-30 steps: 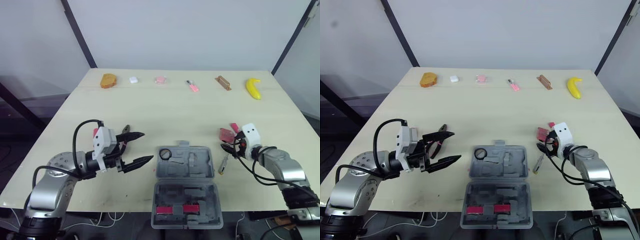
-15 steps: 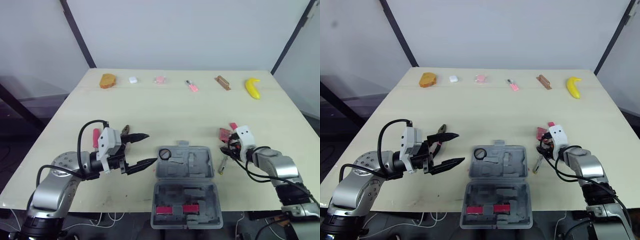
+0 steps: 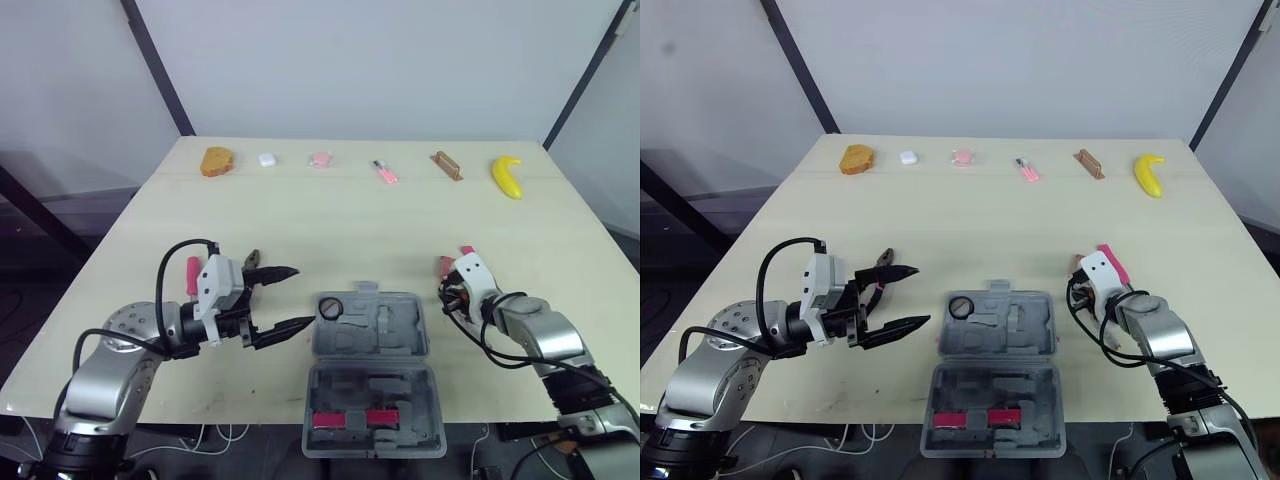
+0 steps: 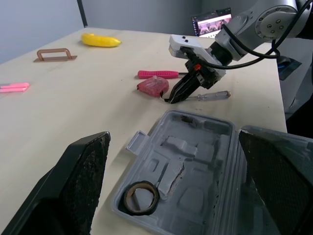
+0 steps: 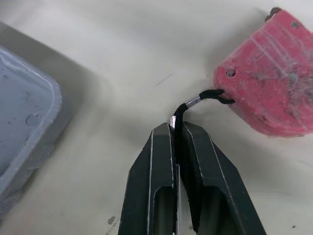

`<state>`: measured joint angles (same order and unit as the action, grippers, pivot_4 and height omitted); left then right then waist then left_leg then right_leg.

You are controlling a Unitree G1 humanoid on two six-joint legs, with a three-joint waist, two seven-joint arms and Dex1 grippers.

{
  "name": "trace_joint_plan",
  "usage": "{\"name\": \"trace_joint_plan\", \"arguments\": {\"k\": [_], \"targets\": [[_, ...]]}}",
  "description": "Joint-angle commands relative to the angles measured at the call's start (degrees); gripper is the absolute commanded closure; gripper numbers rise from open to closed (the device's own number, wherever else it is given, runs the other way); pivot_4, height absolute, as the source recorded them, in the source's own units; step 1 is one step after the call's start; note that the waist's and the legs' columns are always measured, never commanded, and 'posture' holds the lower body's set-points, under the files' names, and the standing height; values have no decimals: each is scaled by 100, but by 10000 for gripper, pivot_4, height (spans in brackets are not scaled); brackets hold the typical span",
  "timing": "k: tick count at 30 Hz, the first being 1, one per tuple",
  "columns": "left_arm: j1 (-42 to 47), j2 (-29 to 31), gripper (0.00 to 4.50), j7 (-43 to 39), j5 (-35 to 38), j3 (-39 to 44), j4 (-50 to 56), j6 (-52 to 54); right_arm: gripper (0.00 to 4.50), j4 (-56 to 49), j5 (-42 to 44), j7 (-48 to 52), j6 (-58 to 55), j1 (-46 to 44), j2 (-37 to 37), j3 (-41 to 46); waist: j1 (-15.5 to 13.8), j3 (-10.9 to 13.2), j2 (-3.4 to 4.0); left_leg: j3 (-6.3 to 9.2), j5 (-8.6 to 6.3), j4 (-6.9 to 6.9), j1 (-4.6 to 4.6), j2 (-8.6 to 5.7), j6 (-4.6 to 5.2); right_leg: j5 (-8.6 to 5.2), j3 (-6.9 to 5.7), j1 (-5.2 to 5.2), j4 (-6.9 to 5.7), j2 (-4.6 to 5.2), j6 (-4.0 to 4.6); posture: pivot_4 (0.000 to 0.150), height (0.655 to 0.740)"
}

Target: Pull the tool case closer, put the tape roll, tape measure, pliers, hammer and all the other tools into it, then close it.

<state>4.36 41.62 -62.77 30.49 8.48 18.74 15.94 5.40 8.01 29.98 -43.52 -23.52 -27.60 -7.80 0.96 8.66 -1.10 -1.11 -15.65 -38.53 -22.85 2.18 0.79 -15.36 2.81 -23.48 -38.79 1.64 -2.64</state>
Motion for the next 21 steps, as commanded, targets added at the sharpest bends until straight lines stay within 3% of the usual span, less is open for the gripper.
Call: {"name": "trace_joint_plan", "arguments": {"k": [1,12,15,16,21], "targets": [[74,71,0,-29,-12,20,50,-93,41750,-142,-52,126,128,-14,-97,15,1,0,0,0,0,0,0,0,0,0,0,0,0,0,0,1500,7400],[76,69,0,-68,-71,3,-28,-156,41750,-178,-118,41,-52,86,-243,193,-3,0,0,0,0,0,0,0,0,0,0,0,0,0,0,1500,7400],[91,62,0,-98,-109,-10,-85,-182,34196,-204,-78,-33,-68,61,-149,238,-3,0,0,0,0,0,0,0,0,0,0,0,0,0,0,1500,7400],[90,58,0,-106,-113,-9,-91,-187,29099,-208,-66,-92,-100,47,-85,266,-2,0,0,0,0,0,0,0,0,0,0,0,0,0,0,1500,7400],[86,58,0,-114,-135,-23,-110,-213,27715,-247,50,-306,-286,-20,259,432,14,0,0,0,0,2,0,2,0,0,1,-1,0,-3,0,1500,7400]]}}
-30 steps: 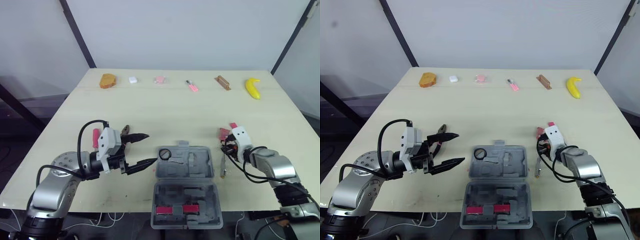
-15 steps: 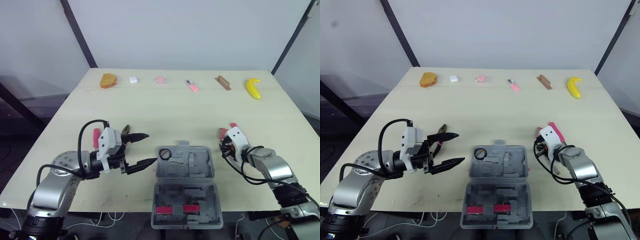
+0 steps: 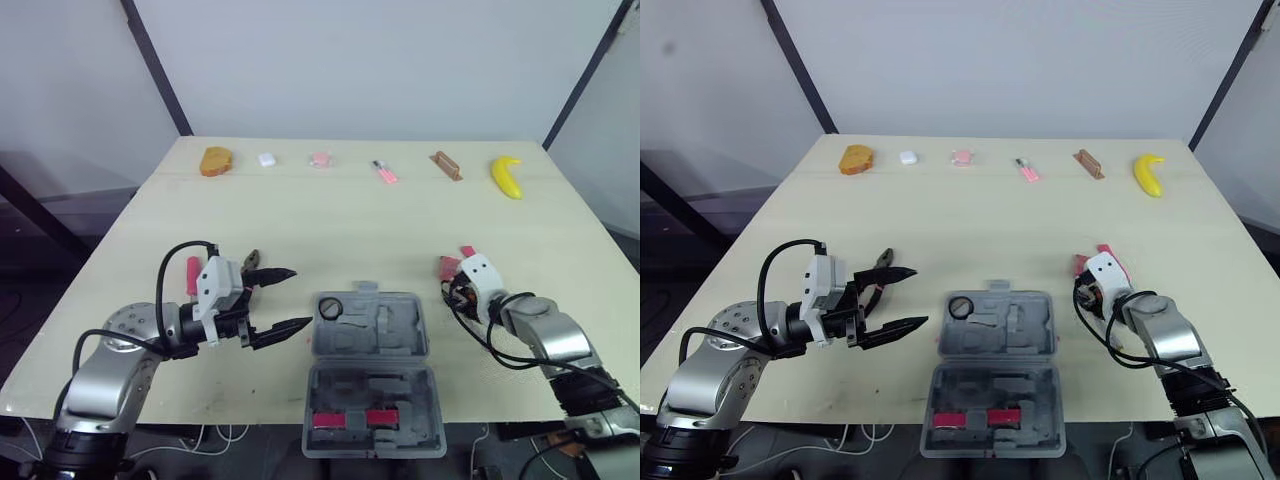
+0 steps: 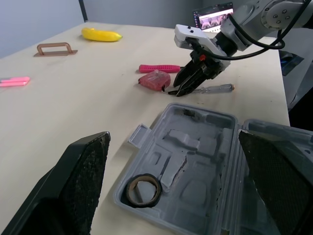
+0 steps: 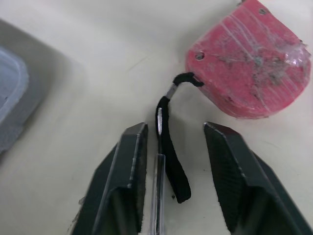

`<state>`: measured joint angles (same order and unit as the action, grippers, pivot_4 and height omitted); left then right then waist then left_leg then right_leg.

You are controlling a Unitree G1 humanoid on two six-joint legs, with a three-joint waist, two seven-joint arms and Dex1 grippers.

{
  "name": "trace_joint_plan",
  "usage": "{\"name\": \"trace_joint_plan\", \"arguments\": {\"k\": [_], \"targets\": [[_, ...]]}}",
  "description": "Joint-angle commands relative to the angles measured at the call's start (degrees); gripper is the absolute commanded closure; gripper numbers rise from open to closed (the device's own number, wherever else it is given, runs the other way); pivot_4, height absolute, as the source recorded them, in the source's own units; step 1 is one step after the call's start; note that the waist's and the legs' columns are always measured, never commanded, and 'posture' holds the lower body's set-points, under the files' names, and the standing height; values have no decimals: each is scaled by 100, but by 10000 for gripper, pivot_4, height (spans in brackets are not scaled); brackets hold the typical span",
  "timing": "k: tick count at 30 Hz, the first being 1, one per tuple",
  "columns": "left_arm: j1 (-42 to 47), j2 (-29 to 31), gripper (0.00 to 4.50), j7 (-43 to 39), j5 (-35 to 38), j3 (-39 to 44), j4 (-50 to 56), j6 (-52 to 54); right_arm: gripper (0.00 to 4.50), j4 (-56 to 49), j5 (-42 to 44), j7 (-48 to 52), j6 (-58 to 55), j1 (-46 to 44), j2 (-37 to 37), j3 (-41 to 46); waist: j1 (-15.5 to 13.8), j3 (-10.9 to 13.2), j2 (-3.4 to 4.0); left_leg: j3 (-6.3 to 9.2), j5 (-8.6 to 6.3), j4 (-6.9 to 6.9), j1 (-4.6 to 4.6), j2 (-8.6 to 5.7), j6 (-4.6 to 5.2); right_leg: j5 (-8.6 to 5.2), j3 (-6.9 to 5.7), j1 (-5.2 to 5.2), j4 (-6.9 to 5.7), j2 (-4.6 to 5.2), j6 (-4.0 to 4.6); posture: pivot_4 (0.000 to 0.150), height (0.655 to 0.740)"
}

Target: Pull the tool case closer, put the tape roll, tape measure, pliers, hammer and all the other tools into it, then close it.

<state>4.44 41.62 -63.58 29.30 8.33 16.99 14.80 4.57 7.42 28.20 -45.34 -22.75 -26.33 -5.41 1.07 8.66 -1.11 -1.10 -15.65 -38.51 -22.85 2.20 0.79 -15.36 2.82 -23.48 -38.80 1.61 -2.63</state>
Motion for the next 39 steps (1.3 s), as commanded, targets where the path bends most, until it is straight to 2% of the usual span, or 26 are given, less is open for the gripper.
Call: {"name": "trace_joint_plan", "arguments": {"k": [1,18,19,20,22,39], "targets": [[79,59,0,-31,-22,-14,60,-106,27715,-162,108,-161,-126,-103,177,215,5,0,0,0,0,0,0,1,0,0,0,0,0,-1,0,1500,7400],[113,12,0,8,-49,-6,6,-119,27715,503,146,-690,-106,-465,772,501,16,0,1,-1,0,3,0,1,0,0,2,-1,1,0,0,1500,7400],[110,11,0,10,-49,-6,6,-118,32740,555,144,-712,-89,-489,784,514,20,0,1,-1,0,3,1,1,0,0,2,-1,0,0,0,1500,7400],[106,9,0,13,-50,-7,6,-116,34726,603,135,-742,-65,-513,793,528,26,0,1,-2,0,3,1,1,0,0,2,-1,0,0,0,1500,7400],[78,2,0,10,-57,-6,-13,-130,44627,700,105,-792,1,-565,816,536,46,0,1,-1,0,3,1,1,0,0,2,-1,-1,0,0,1500,7400],[144,10,0,3,11,142,-93,-142,44627,285,84,-295,69,-513,723,110,131,1,3,0,0,9,1,1,0,0,2,-3,0,0,0,1500,7400]]}}
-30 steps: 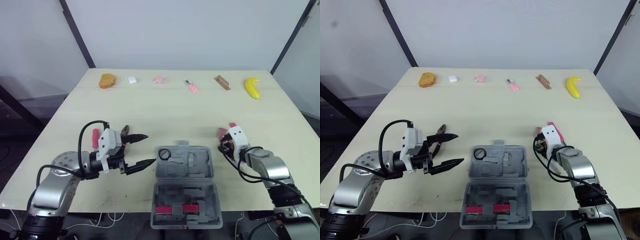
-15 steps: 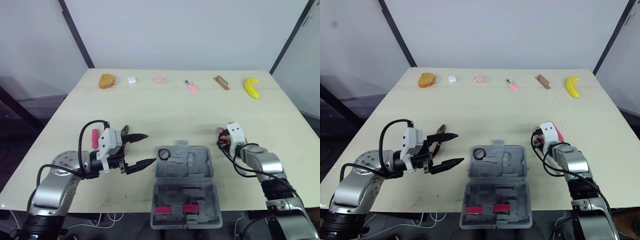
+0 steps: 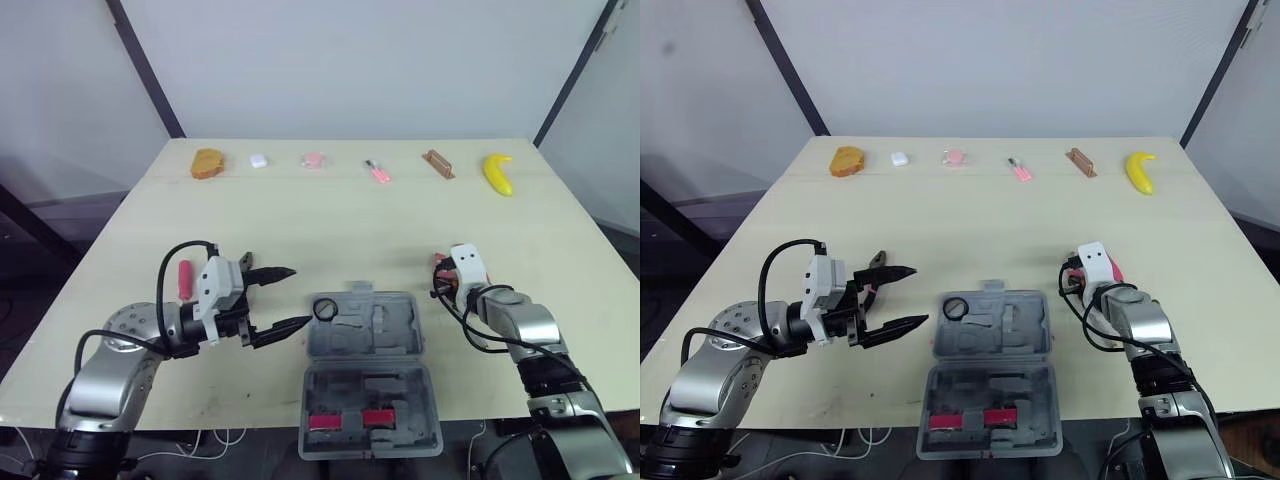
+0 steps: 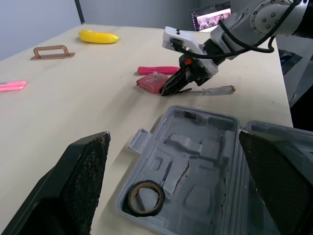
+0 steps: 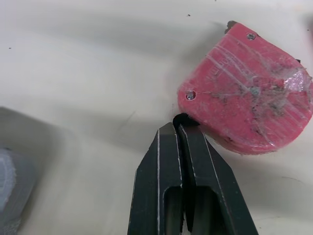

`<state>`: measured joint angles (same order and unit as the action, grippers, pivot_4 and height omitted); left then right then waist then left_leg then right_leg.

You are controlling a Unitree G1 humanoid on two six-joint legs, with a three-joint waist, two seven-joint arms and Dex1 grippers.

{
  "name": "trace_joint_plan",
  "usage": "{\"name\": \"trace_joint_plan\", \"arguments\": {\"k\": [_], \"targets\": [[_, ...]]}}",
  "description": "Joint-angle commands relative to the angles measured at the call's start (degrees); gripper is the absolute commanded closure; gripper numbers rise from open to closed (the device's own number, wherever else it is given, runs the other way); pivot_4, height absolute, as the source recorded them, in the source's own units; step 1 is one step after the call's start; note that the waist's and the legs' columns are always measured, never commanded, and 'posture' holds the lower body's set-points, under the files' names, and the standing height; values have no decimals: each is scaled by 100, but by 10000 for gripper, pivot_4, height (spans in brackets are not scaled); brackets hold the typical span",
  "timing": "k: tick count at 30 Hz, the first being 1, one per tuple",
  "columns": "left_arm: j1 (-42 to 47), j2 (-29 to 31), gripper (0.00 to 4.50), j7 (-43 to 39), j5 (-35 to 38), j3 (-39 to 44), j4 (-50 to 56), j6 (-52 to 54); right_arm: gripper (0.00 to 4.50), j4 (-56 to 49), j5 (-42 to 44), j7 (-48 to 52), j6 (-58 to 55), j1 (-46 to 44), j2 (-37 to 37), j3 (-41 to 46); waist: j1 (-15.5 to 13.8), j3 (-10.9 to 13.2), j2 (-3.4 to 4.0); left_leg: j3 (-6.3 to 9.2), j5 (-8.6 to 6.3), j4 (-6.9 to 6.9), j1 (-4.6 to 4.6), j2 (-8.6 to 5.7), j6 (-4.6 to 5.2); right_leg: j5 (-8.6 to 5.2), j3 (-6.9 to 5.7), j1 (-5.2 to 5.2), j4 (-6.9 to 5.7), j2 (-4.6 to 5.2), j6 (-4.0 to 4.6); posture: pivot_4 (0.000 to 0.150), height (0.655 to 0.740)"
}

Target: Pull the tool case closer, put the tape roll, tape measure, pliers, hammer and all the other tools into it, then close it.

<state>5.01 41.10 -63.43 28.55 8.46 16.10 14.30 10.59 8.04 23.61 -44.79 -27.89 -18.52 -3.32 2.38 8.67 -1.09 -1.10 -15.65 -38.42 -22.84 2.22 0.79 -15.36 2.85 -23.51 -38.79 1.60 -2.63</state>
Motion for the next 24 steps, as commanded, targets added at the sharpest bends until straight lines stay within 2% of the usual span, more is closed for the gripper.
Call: {"name": "trace_joint_plan", "arguments": {"k": [1,12,24], "targets": [[96,65,0,-23,88,134,-19,-95,44627,-335,16,190,17,2,-66,-127,-2,1,1,0,0,0,0,0,0,0,0,0,0,0,0,1500,7400],[154,83,0,-92,94,100,-53,-110,44627,-922,-32,734,13,274,-453,-582,-8,2,1,0,0,1,-2,-1,0,0,-1,0,4,2,0,1500,7400],[195,73,0,-147,59,50,-99,-127,44627,-1210,-97,828,-17,707,-768,-535,-19,2,0,1,0,1,-2,-1,0,0,-2,0,4,2,0,1500,7400]]}}
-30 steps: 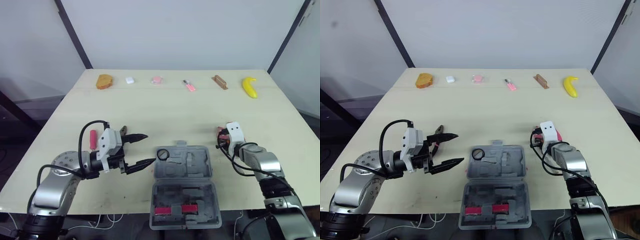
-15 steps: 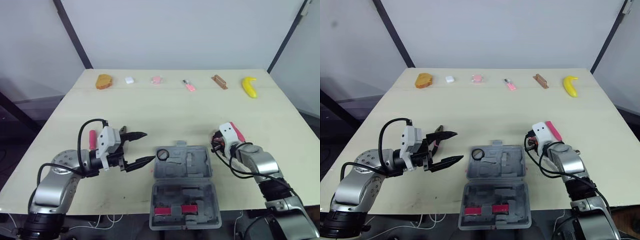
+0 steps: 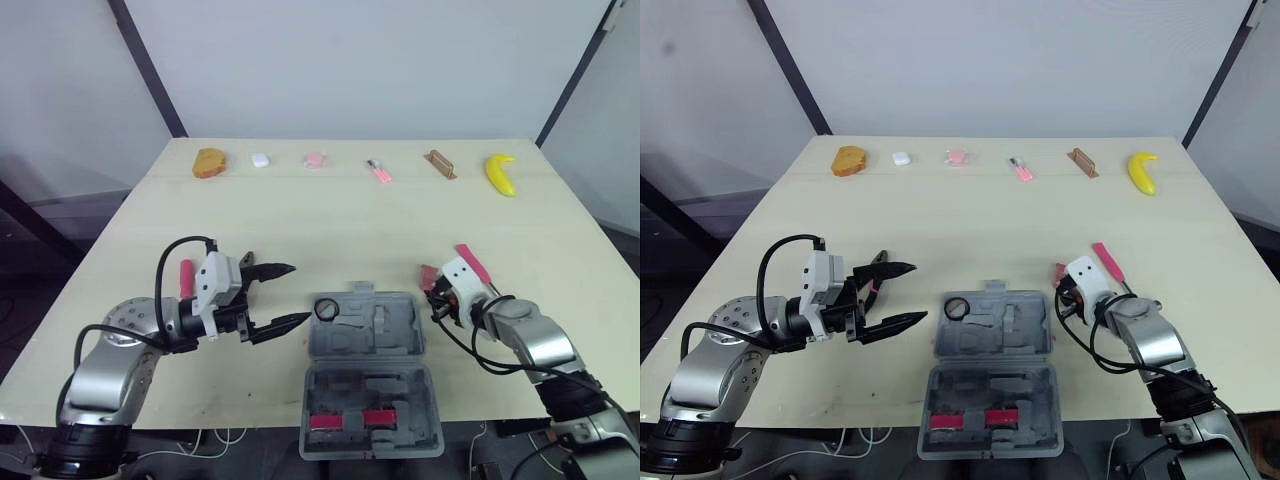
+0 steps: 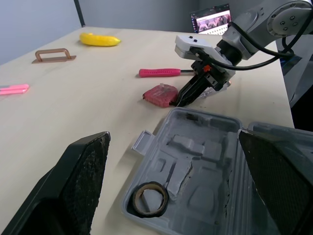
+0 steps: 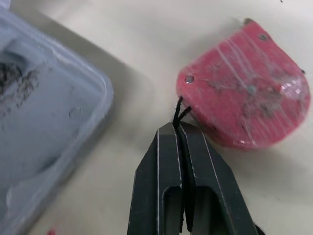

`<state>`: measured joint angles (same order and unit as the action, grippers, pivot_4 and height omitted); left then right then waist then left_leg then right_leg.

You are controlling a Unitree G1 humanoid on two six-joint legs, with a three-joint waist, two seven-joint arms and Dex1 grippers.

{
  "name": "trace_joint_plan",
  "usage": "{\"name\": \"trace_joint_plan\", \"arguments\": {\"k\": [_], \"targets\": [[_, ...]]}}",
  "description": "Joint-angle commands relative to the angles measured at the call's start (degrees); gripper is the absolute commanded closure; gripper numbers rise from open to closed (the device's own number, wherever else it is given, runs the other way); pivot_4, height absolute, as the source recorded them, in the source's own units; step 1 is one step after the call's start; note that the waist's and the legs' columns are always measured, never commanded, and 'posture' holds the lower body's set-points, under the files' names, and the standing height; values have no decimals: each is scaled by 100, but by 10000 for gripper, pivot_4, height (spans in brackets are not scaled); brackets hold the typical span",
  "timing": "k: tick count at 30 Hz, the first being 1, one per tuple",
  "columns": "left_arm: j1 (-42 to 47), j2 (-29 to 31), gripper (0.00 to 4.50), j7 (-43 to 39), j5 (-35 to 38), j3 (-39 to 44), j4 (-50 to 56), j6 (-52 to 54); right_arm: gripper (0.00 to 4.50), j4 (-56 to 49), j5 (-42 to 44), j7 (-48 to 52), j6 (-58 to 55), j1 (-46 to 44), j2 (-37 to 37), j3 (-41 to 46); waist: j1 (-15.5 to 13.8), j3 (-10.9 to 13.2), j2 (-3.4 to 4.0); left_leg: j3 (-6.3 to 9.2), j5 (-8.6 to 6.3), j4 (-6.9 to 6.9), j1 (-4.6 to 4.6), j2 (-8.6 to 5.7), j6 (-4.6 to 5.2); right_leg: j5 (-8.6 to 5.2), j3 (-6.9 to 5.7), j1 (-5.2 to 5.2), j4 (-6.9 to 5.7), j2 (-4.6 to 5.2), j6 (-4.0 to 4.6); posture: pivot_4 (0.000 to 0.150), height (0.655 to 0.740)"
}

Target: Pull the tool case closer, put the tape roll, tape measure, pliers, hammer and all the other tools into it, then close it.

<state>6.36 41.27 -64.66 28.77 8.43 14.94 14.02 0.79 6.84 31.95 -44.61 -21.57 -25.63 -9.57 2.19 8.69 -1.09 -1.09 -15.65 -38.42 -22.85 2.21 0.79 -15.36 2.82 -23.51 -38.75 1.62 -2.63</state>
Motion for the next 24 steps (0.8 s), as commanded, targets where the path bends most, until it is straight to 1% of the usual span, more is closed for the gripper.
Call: {"name": "trace_joint_plan", "arguments": {"k": [1,7,14,24], "targets": [[66,57,0,-29,35,52,4,-103,44627,-253,59,-58,-52,99,-11,168,0,0,0,0,0,0,0,0,0,0,0,0,0,0,0,1500,7400],[87,44,0,-36,21,19,-33,-119,44627,-54,143,-529,230,-50,266,751,0,1,-1,-1,0,0,0,0,0,0,1,0,0,0,0,1500,7400],[118,34,0,-49,-1,-13,-80,-148,44627,151,119,-437,284,-155,46,837,-1,2,0,-2,0,0,0,0,0,0,1,0,0,0,0,1500,7400],[139,8,0,-43,-18,-48,-101,-179,44627,639,-2,-452,423,-59,-200,896,2,2,0,-3,0,0,0,0,0,0,2,0,0,0,0,1500,7400]]}}
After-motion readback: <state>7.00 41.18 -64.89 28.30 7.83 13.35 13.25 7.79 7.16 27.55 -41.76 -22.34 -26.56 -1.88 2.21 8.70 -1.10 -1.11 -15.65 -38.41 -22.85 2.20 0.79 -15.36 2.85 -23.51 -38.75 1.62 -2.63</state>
